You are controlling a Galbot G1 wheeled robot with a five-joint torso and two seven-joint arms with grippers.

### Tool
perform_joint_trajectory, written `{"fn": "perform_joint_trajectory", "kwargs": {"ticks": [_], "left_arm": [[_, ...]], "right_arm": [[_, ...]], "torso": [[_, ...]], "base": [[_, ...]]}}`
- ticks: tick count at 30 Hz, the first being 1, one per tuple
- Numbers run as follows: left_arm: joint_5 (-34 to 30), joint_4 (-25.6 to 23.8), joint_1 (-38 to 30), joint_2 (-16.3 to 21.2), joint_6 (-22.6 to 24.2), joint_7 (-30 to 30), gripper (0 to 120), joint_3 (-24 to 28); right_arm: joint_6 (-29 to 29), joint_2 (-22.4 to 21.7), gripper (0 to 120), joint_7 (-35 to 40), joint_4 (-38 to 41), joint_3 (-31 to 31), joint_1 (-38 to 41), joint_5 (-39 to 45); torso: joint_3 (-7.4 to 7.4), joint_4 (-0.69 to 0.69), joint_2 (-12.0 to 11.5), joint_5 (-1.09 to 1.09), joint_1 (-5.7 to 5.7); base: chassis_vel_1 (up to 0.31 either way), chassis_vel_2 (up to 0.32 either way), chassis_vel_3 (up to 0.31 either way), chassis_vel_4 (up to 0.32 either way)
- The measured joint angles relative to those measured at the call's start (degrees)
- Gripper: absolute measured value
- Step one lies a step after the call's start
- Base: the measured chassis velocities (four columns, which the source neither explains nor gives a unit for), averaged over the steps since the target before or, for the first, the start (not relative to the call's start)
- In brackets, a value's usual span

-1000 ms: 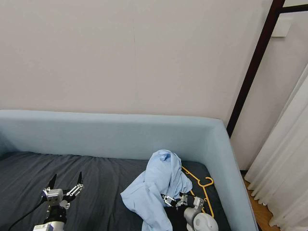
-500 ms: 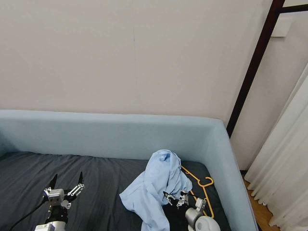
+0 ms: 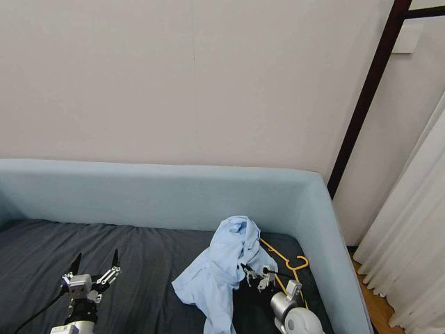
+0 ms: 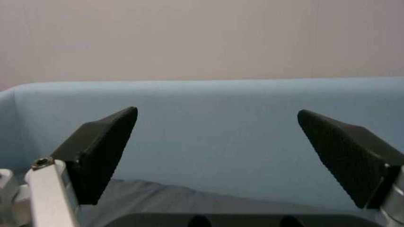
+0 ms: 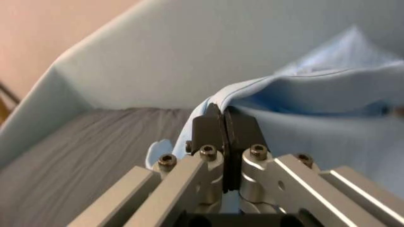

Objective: Pick up the clothes from the sofa and hang them on the clothes hanger.

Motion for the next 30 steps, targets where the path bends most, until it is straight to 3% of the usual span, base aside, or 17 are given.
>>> {"fn": "perform_joint_trajectory", "kwargs": {"ticks": [7, 9, 15, 22, 30], "left_arm": [[-0.1, -0.4, -0.3, 0.0, 0.1, 0.0, 100, 0.1], [-0.1, -0.7, -0.4, 0.0, 0.2, 0.0, 100, 0.2], [-0.1, -1.7, -0.4, -0.6, 0.5, 0.0, 100, 0.4], [-0.2, -3.4, -0.2, -0.9, 0.8, 0.1, 100, 0.0], [-0.1, -5.1, 0.5, -1.7, 0.8, 0.0, 100, 0.0]], "right_arm": [[2.6, -6.3, 0, -0.3, 5.5, -3.3, 5.7, -6.3], [3.3, -10.4, 0, -0.9, 6.9, -5.7, 11.2, -6.3], [4.2, -17.3, 0, -4.6, 8.3, -9.6, 21.5, -5.1], [5.1, -22.1, 0, -6.9, 11.3, -12.2, 33.4, -1.7], [5.8, -25.1, 0, -16.3, 9.6, -16.8, 45.0, 2.3]], "torso": [[0.0, -0.02, 0.0, 0.0, 0.0], [0.0, 0.0, 0.0, 0.0, 0.0], [0.01, -0.02, 0.0, 0.0, 0.0], [0.0, -0.01, 0.0, -0.01, 0.0], [0.0, -0.02, 0.0, 0.0, -0.01]], "base": [[0.0, 0.0, 0.0, 0.0], [0.0, 0.0, 0.0, 0.0], [0.0, 0.0, 0.0, 0.0], [0.0, 0.0, 0.0, 0.0], [0.0, 0.0, 0.0, 0.0]]}}
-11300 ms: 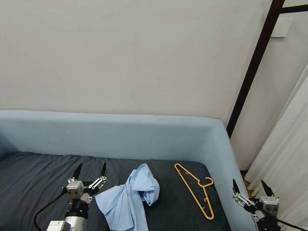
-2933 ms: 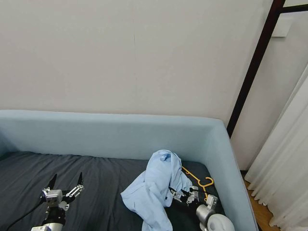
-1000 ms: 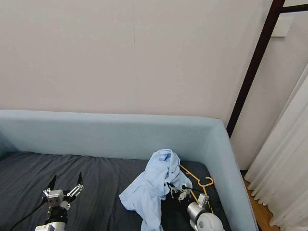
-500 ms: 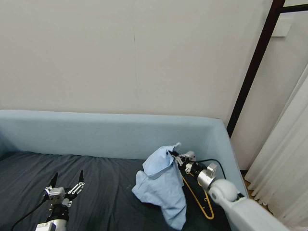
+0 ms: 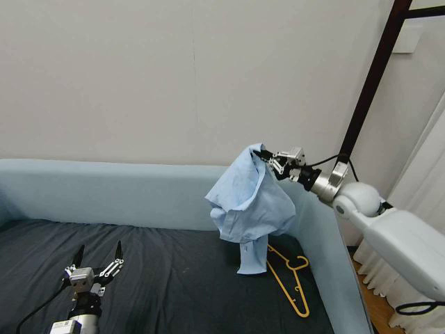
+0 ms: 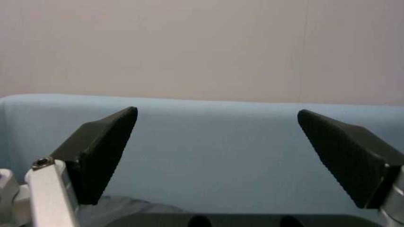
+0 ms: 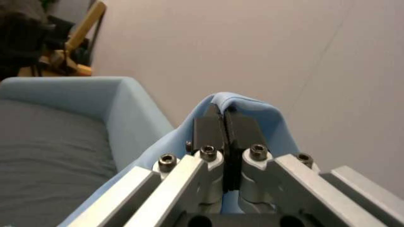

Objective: Pick up the clothes from the sofa and hang them on the clothes hanger.

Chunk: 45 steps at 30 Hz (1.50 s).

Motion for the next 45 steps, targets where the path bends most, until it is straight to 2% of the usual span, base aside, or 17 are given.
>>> {"fn": "perform_joint_trajectory", "kwargs": {"ticks": [5, 8, 12, 15, 18, 21, 23, 28, 29, 31, 34, 36, 38, 39, 43, 44, 45], "left_arm": [[0.0, -0.4, 0.5, -0.2, -0.3, 0.0, 100, -0.3], [0.2, -0.5, 1.2, -0.5, -0.7, 0.0, 100, -0.4], [1.3, -0.8, 2.7, -1.2, -1.3, -0.1, 100, -0.4], [1.5, -0.9, 3.0, -1.4, -1.3, -0.1, 100, -0.4], [1.9, -1.1, 3.3, -1.5, -1.3, -0.1, 100, -0.4], [3.0, -1.6, 3.9, -2.0, -1.2, -0.1, 100, -0.2], [3.1, -1.7, 4.0, -2.2, -1.1, -0.1, 100, -0.2], [3.7, -2.0, 4.7, -2.7, -1.0, -0.1, 100, -0.3], [3.7, -2.0, 4.7, -2.7, -1.0, -0.1, 100, -0.3], [3.7, -2.0, 4.9, -2.8, -1.0, -0.2, 100, -0.4], [3.7, -1.9, 4.8, -2.8, -1.0, -0.2, 100, -0.4], [3.7, -1.6, 4.5, -2.7, -1.0, -0.2, 100, -0.4], [3.7, -1.3, 3.9, -2.8, -1.0, -0.2, 100, -0.1], [3.7, -1.3, 3.9, -2.8, -1.0, -0.2, 100, -0.1], [3.9, -0.3, 2.9, -3.1, -1.0, -0.2, 100, 0.6], [3.9, -0.3, 2.9, -3.1, -1.0, -0.2, 100, 0.6], [4.1, -0.1, 2.5, -3.1, -1.0, -0.1, 100, 0.9]], "right_arm": [[0.5, -0.3, 0, -7.0, -1.7, -0.6, 3.4, -2.1], [0.7, -0.7, 0, -11.9, -1.8, -0.1, 1.5, -4.6], [0.5, -1.2, 0, -27.8, -3.3, 4.2, -10.5, -12.7], [0.4, -0.4, 0, -31.8, -4.5, 7.1, -16.1, -16.4], [0.8, 2.0, 0, -35.6, -6.9, 11.2, -22.5, -22.8], [6.2, 11.1, 0, -36.8, -16.2, 17.1, -30.0, -34.7], [7.6, 13.1, 0, -35.4, -18.6, 17.5, -30.6, -36.4], [14.8, 19.8, 0, -20.8, -28.9, 17.4, -31.1, -40.7], [14.8, 19.8, 0, -20.8, -28.9, 17.4, -31.1, -40.7], [15.9, 20.8, 0, -12.8, -30.6, 16.8, -31.0, -41.5], [16.0, 20.8, 0, -8.1, -30.7, 16.4, -31.0, -41.8], [15.2, 19.0, 10, -1.6, -28.0, 14.4, -31.8, -40.1], [12.1, 16.2, 20, 9.0, -22.5, 11.0, -33.6, -36.4], [12.1, 16.2, 20, 9.0, -22.5, 11.0, -33.6, -36.4], [-3.4, 10.0, 39, 38.7, -4.8, 3.8, -40.1, -24.0], [-3.4, 10.0, 39, 38.7, -4.8, 3.8, -40.1, -24.0], [-7.7, 9.1, 44, 45.6, 0.0, 2.7, -41.8, -19.1]], "torso": [[-0.01, 0.02, 0.0, -0.03, 0.0], [-0.01, 0.05, 0.0, -0.05, 0.0], [-0.01, 0.01, 0.0, -0.03, 0.0], [-0.01, -0.01, 0.0, -0.02, 0.0], [0.0, -0.03, 0.0, 0.06, -0.01], [0.0, 0.03, 0.0, 0.0, 0.0], [0.0, 0.05, 0.0, 0.02, -0.01], [0.0, 0.02, 0.0, -0.02, 0.0], [0.0, 0.02, 0.0, -0.02, 0.0], [0.0, 0.02, 0.0, -0.02, 0.0], [0.0, 0.02, 0.0, -0.02, 0.0], [0.0, 0.02, 0.0, -0.03, 0.0], [0.0, 0.01, 0.0, -0.02, 0.0], [0.0, 0.01, 0.0, -0.02, 0.0], [0.0, -0.01, 0.0, -0.01, 0.0], [0.0, -0.01, 0.0, -0.01, 0.0], [-0.01, 0.0, 0.0, -0.03, -0.01]], "base": [[0.0, 0.0, 0.0, 0.0], [0.0, 0.0, 0.0, 0.0], [0.0, 0.0, 0.0, 0.0], [0.0, 0.0, 0.0, 0.0], [0.0, 0.0, 0.0, 0.0], [0.0, 0.0, 0.0, 0.0], [0.0, 0.0, 0.0, 0.0], [0.0, 0.0, 0.0, 0.0], [0.0, 0.0, 0.0, 0.0], [0.0, 0.0, 0.0, 0.0], [0.0, 0.0, 0.0, 0.0], [0.0, 0.0, 0.0, 0.0], [0.0, 0.0, 0.0, 0.0], [0.0, 0.0, 0.0, 0.0], [0.0, 0.0, 0.0, 0.0], [0.0, 0.0, 0.0, 0.0], [0.0, 0.0, 0.0, 0.0]]}}
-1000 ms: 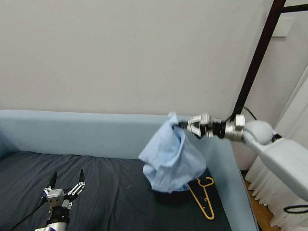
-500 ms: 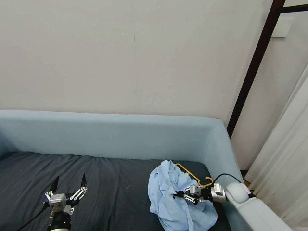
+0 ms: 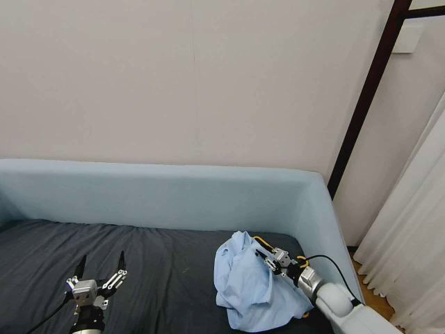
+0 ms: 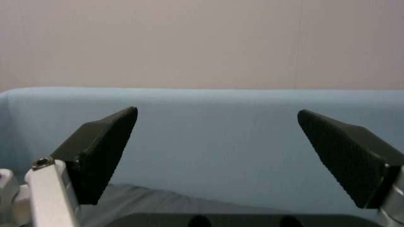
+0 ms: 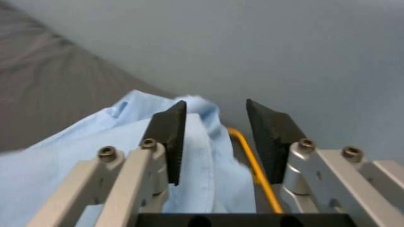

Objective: Pick up the clothes from the sofa and hang them on the clothes hanger.

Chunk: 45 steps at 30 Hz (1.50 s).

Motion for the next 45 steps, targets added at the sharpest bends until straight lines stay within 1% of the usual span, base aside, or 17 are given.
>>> {"fn": "perform_joint_trajectory", "kwargs": {"ticks": [2, 3, 5, 6, 7, 9, 10, 11, 12, 14, 16, 20, 26, 28, 33, 39, 45], "left_arm": [[0.2, 0.4, -0.5, 0.0, 0.0, 0.0, 100, 0.4], [0.2, 0.4, -0.5, 0.0, 0.0, 0.0, 100, 0.4], [0.4, 0.6, -0.7, 0.0, -0.1, 0.1, 100, 0.7], [0.4, 0.6, -0.8, 0.1, -0.1, 0.1, 100, 0.8], [0.4, 0.6, -0.8, 0.1, -0.1, 0.1, 100, 0.8], [0.3, 0.8, -1.0, 0.6, -0.1, 0.2, 100, 0.7], [0.1, 0.9, -1.1, 0.8, -0.2, 0.2, 100, 0.7], [-0.1, 1.0, -1.2, 1.1, -0.2, 0.2, 100, 0.5], [-0.1, 1.0, -1.2, 1.1, -0.2, 0.2, 100, 0.5], [-0.6, 1.4, -1.5, 1.7, -0.4, 0.2, 100, 0.3], [-1.0, 1.9, -1.8, 2.0, -0.7, 0.2, 100, 0.2], [-1.3, 2.8, -2.3, 2.1, -1.2, 0.2, 100, 0.2], [-1.8, 3.7, -3.0, 2.4, -1.5, 0.2, 100, 0.1], [-1.9, 4.3, -3.4, 2.4, -1.7, 0.2, 100, 0.0], [-1.9, 4.9, -4.1, 2.4, -1.7, 0.2, 100, 0.2], [-1.9, 4.9, -4.4, 2.3, -1.5, 0.2, 100, 0.4], [-1.9, 4.8, -4.4, 2.3, -1.4, 0.2, 100, 0.4]], "right_arm": [[-5.4, -0.3, 54, 8.5, 5.8, -1.0, -1.9, 7.0], [-5.4, -0.3, 54, 8.5, 5.8, -1.0, -1.9, 7.0], [-8.6, 0.6, 63, 15.5, 9.5, -1.5, -2.9, 12.4], [-10.6, 1.5, 67, 20.5, 11.5, -1.7, -3.3, 15.7], [-10.6, 1.5, 67, 20.5, 11.5, -1.7, -3.3, 15.7], [-14.2, 3.5, 77, 33.7, 16.9, -2.3, -3.9, 23.9], [-15.3, 3.9, 80, 36.8, 18.9, -2.3, -4.0, 26.9], [-16.5, 4.0, 86, 39.4, 21.2, -2.3, -4.2, 30.3], [-16.5, 4.0, 86, 39.4, 21.2, -2.3, -4.2, 30.3], [-19.4, 4.4, 93, 44.7, 26.2, -2.0, -4.3, 38.9], [-21.4, 5.3, 99, 48.5, 28.8, -1.1, -3.8, 45.8], [-19.9, 7.6, 100, 50.7, 30.9, 0.9, -4.6, 50.7], [-19.6, 9.8, 100, 52.3, 32.4, 3.5, -8.5, 54.0], [-19.7, 10.9, 100, 51.9, 31.3, 4.7, -11.0, 53.5], [-19.2, 12.9, 100, 50.0, 28.5, 6.5, -13.8, 51.7], [-18.2, 15.4, 100, 47.5, 23.3, 9.7, -14.1, 49.9], [-16.3, 15.6, 99, 45.9, 21.5, 9.6, -14.8, 46.2]], "torso": [[0.0, 0.0, 0.0, 0.0, 0.0], [0.0, 0.0, 0.0, 0.0, 0.0], [0.0, 0.01, 0.0, 0.0, 0.0], [0.0, 0.02, 0.0, -0.01, 0.0], [0.0, 0.02, 0.0, -0.01, 0.0], [0.0, 0.03, 0.0, 0.02, 0.0], [0.0, 0.03, 0.0, 0.02, 0.01], [0.0, 0.03, 0.0, 0.0, 0.01], [0.0, 0.03, 0.0, 0.0, 0.01], [0.0, 0.01, 0.0, 0.0, 0.01], [0.0, 0.02, 0.0, -0.01, 0.01], [0.01, 0.03, 0.0, -0.01, 0.01], [0.01, 0.0, 0.0, 0.01, 0.01], [0.01, 0.01, 0.0, 0.01, 0.01], [0.01, 0.0, 0.0, 0.01, 0.01], [0.01, 0.02, 0.0, 0.01, 0.01], [0.01, 0.02, 0.0, 0.01, 0.01]], "base": [[0.0, 0.0, 0.0, 0.0], [0.0, 0.0, 0.0, 0.0], [0.0, 0.0, 0.0, 0.0], [0.0, 0.0, 0.0, 0.0], [0.0, 0.0, 0.0, 0.0], [0.0, 0.0, 0.0, 0.0], [0.0, 0.0, 0.0, 0.0], [0.0, 0.0, 0.0, 0.0], [0.0, 0.0, 0.0, 0.0], [0.0, 0.0, 0.0, 0.0], [0.0, 0.0, 0.0, 0.0], [0.0, 0.0, 0.0, 0.0], [0.0, 0.0, 0.0, 0.0], [0.0, 0.0, 0.0, 0.0], [0.0, 0.0, 0.0, 0.0], [0.0, 0.0, 0.0, 0.0], [0.0, 0.0, 0.0, 0.0]]}}
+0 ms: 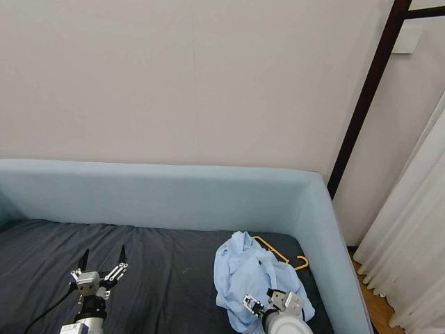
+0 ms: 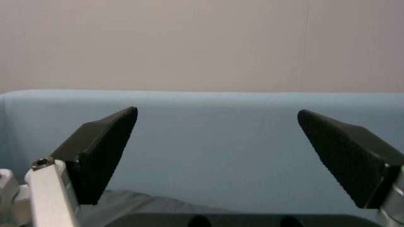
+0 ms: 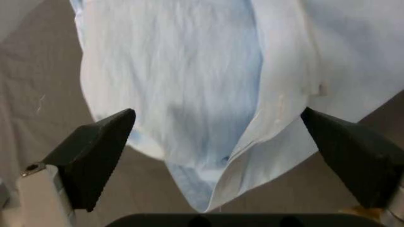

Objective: Pick up the clothes from the sofa and hang them on the clothes hanger.

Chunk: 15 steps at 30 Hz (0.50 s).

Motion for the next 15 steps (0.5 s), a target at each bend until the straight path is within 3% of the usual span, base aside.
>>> {"fn": "perform_joint_trajectory", "kwargs": {"ticks": [8, 10, 15], "left_arm": [[0.3, -0.2, 0.3, -0.5, 0.0, 0.0, 100, 0.1], [0.4, -0.2, 0.3, -0.6, 0.0, 0.0, 100, 0.1], [0.5, -0.6, 0.6, -0.8, 0.0, 0.0, 100, 0.1]], "right_arm": [[3.8, 0.3, 68, -0.6, -1.4, -0.5, -0.6, -5.3], [4.0, 0.3, 65, -0.6, -1.4, -0.3, -0.6, -5.3], [4.4, 0.0, 41, -1.0, -1.2, 0.2, -0.9, -6.6]], "torso": [[0.0, 0.0, 0.0, 0.01, 0.0], [0.0, 0.0, 0.0, 0.0, 0.0], [0.0, 0.0, 0.0, 0.01, 0.0]], "base": [[0.0, 0.0, 0.0, 0.0], [0.0, 0.0, 0.0, 0.0], [0.0, 0.0, 0.0, 0.0]]}}
